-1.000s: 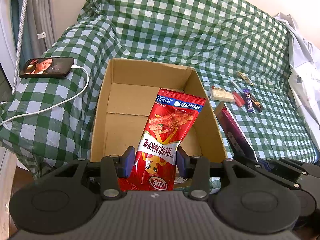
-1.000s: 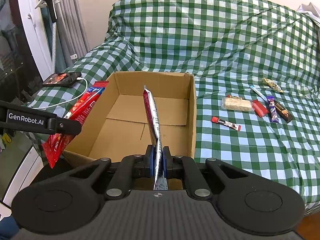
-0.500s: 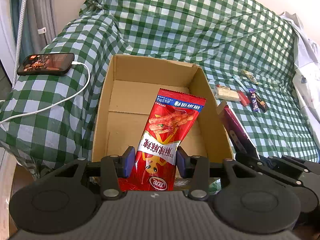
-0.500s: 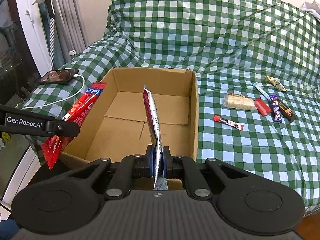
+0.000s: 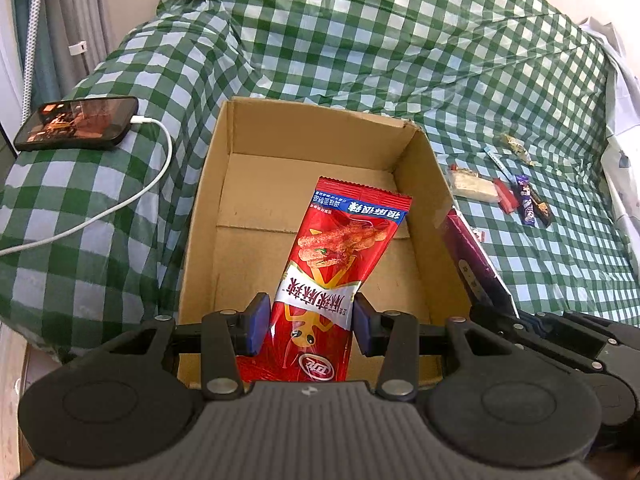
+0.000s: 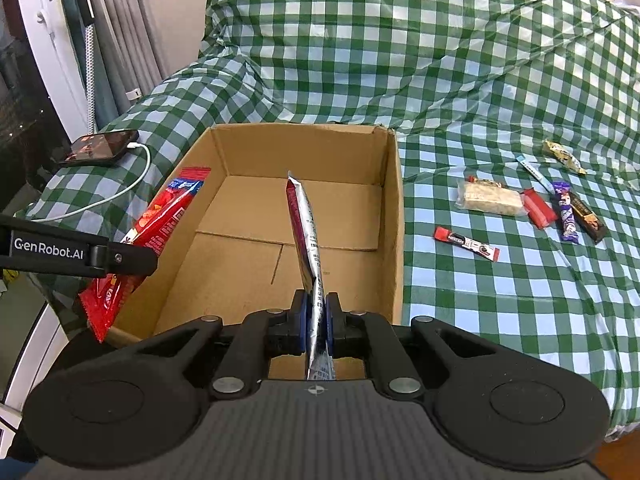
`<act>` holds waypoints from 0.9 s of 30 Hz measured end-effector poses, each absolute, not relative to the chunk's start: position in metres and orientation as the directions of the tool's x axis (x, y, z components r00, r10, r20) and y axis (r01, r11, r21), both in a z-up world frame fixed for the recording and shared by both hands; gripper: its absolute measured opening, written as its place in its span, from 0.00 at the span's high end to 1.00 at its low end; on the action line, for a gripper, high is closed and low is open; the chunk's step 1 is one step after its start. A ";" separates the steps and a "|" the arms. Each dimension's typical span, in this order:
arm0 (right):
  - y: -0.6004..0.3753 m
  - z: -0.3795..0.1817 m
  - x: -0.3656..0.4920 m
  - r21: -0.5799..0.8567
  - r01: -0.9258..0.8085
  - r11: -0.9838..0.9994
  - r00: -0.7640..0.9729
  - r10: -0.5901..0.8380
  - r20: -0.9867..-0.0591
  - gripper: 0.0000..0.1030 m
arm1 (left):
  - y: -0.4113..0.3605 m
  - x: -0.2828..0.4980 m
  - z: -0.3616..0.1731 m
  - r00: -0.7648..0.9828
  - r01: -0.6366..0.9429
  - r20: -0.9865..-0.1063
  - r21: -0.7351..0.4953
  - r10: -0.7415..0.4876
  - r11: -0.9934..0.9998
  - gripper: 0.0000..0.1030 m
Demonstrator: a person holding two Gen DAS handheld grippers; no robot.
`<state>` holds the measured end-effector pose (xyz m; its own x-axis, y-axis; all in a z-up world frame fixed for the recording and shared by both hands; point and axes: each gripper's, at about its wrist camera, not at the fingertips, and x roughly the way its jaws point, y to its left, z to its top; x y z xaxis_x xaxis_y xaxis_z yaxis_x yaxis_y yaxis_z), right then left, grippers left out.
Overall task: Organize snacks
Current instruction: 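Carry the silver bar and red packet over the box with both tools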
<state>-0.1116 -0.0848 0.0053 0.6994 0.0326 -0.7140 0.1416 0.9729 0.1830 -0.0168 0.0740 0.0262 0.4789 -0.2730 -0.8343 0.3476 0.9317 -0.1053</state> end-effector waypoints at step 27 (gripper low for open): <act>-0.108 -0.040 -0.032 0.215 0.188 0.958 0.645 0.045 -0.763 0.88 | 0.044 0.062 -0.025 0.449 0.357 -0.871 -0.029 -0.199 0.934 0.44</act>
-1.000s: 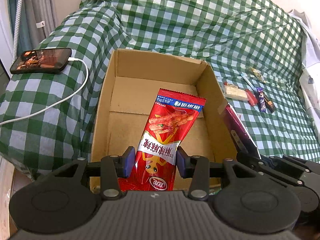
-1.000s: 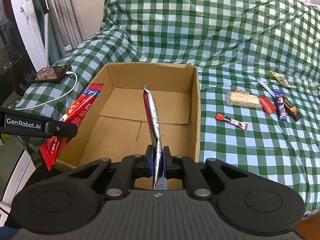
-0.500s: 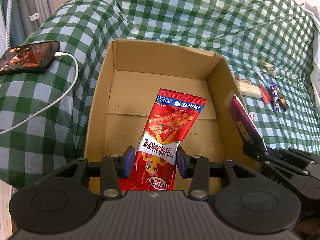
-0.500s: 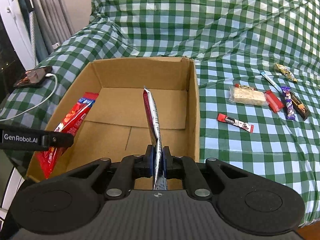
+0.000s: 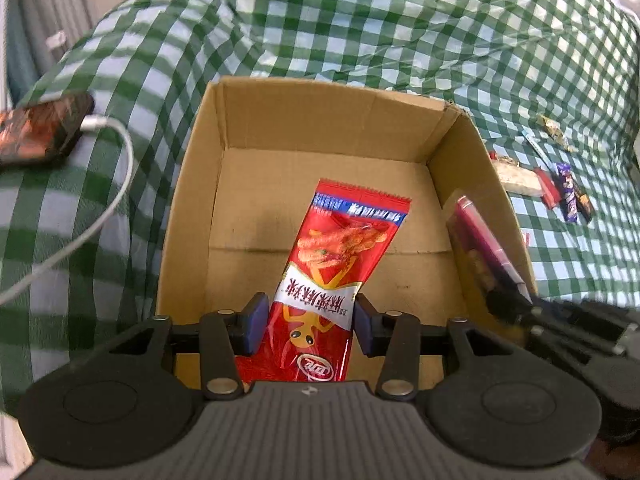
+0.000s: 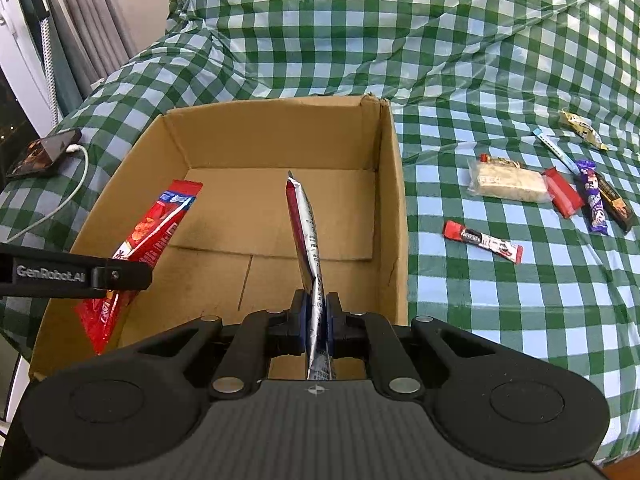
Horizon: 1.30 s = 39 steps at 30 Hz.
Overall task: Organize snacks
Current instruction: 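Carry the silver bar and red packet over the box with both tools, then open both tools to drop the red packet and silver bar into the box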
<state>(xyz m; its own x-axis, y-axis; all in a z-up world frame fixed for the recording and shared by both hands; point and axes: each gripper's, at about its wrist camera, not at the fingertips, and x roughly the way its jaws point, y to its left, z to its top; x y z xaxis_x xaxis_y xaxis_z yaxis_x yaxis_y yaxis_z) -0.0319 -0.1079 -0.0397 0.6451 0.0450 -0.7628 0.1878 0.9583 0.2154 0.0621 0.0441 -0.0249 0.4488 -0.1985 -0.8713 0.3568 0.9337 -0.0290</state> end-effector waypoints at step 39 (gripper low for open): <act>-0.038 0.047 -0.218 0.154 0.202 0.967 0.817 -0.080 -0.572 0.07 | 0.118 -0.135 0.079 0.676 0.331 -0.705 0.027 -0.216 0.943 0.00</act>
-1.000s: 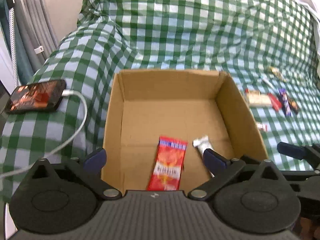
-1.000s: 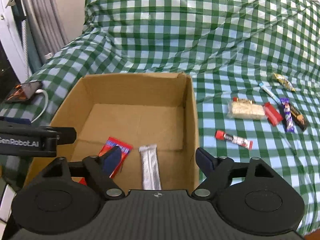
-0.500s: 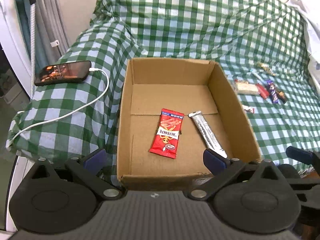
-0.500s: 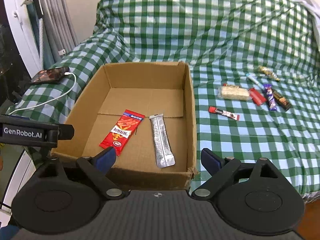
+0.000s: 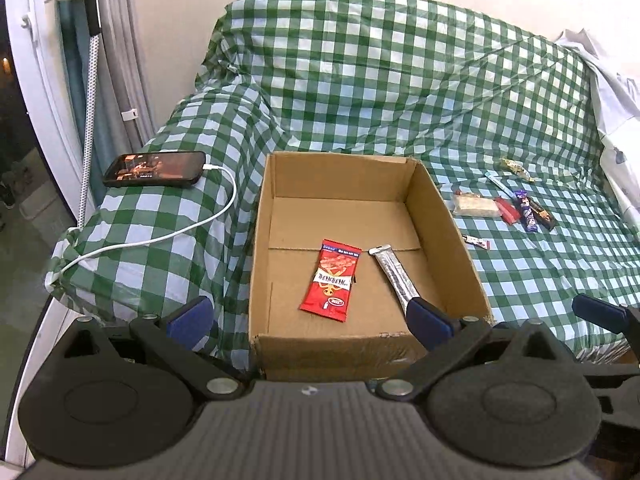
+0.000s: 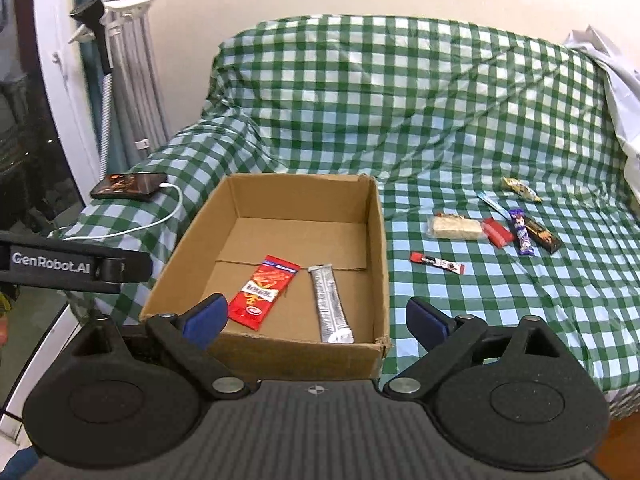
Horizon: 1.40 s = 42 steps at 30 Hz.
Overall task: Organize snacks
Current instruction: 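Open both tools to drop the red packet and silver bar into the box, then withdraw both tools from the box and move toward the remaining snacks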
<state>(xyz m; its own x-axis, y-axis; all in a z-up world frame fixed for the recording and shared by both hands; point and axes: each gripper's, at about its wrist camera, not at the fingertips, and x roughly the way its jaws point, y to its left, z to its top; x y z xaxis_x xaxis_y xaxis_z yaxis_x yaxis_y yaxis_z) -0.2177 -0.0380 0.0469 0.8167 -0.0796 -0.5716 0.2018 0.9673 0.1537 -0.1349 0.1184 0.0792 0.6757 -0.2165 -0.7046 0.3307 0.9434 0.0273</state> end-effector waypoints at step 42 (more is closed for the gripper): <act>-0.037 0.040 -0.220 0.157 0.197 0.968 0.793 -0.063 -0.605 0.04 | 0.120 -0.138 0.063 0.644 0.335 -0.741 0.048 -0.191 0.941 0.00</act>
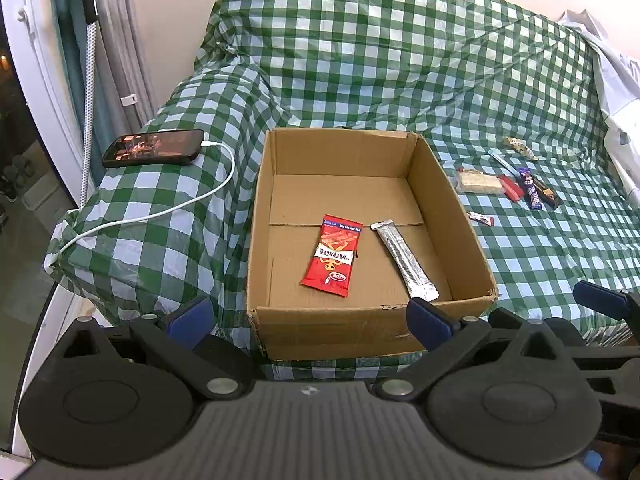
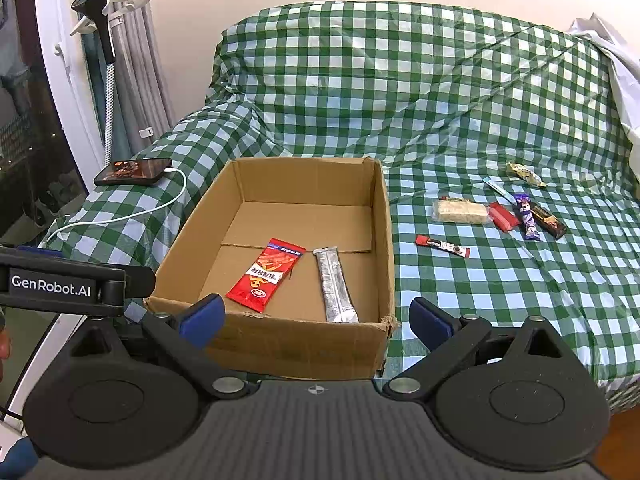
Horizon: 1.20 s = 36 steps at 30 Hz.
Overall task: Organize snacks
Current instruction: 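Withdraw both tools from the box and move toward the remaining snacks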
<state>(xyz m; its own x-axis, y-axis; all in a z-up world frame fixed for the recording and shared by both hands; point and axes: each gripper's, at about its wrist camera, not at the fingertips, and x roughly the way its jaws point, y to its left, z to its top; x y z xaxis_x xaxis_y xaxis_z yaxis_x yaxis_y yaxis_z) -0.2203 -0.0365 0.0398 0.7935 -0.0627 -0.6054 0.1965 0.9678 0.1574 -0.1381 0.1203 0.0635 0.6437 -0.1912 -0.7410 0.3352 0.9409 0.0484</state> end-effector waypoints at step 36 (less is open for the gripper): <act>-0.061 0.017 -0.212 0.218 0.244 0.945 0.759 -0.047 -0.649 0.04 | 0.091 -0.126 0.055 0.614 0.356 -0.774 0.097 -0.155 0.929 0.00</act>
<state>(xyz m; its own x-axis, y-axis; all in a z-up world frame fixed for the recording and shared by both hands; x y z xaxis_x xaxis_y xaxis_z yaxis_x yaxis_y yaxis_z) -0.2119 -0.0613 0.0171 0.7591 -0.0468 -0.6492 0.2444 0.9449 0.2177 -0.1258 0.0909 0.0551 0.6141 -0.1547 -0.7739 0.3565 0.9292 0.0971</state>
